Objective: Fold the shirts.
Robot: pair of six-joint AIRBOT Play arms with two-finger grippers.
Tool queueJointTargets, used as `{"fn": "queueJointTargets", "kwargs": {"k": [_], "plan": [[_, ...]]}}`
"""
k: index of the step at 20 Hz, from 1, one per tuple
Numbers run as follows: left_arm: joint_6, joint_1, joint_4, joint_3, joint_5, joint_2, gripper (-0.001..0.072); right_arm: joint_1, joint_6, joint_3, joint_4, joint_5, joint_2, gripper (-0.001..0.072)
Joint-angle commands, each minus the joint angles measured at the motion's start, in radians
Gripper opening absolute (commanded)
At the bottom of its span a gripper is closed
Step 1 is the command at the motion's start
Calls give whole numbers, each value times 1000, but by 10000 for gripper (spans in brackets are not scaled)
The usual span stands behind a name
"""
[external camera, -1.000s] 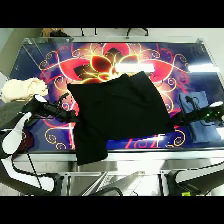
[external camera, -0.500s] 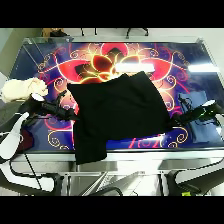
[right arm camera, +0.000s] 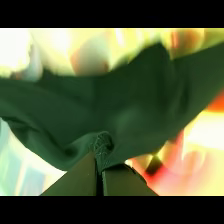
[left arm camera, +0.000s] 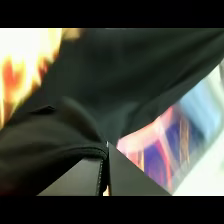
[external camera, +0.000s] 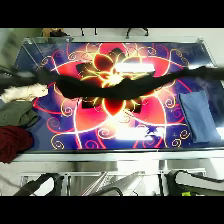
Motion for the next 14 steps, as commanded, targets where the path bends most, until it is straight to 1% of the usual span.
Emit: {"fn": "queueJointTargets", "kwargs": {"k": [1,3,5,6,8,10,11,12,13,14], "plan": [[0,88,-102,246,130,237,14,-45,-1,238,188,-151,155,27],[1,160,-100,346,169,343,14,-57,-10,283,175,-237,240,27],[1,253,-87,418,209,416,14,-56,-70,284,159,-301,317,27],[0,307,-46,454,207,436,14,-56,-89,284,144,-326,346,27],[-42,428,35,509,163,455,14,-56,-91,284,87,-352,379,27],[-72,522,53,529,70,431,14,-56,-62,283,34,-335,372,27],[-87,524,42,513,59,413,14,-56,-44,283,35,-300,351,27],[-81,512,5,478,61,395,14,-56,-25,283,35,-259,323,27],[-48,488,-32,435,48,370,15,-56,-3,275,35,-205,289,27],[-20,452,-31,391,17,340,14,-56,24,254,37,-130,249,26]]}}
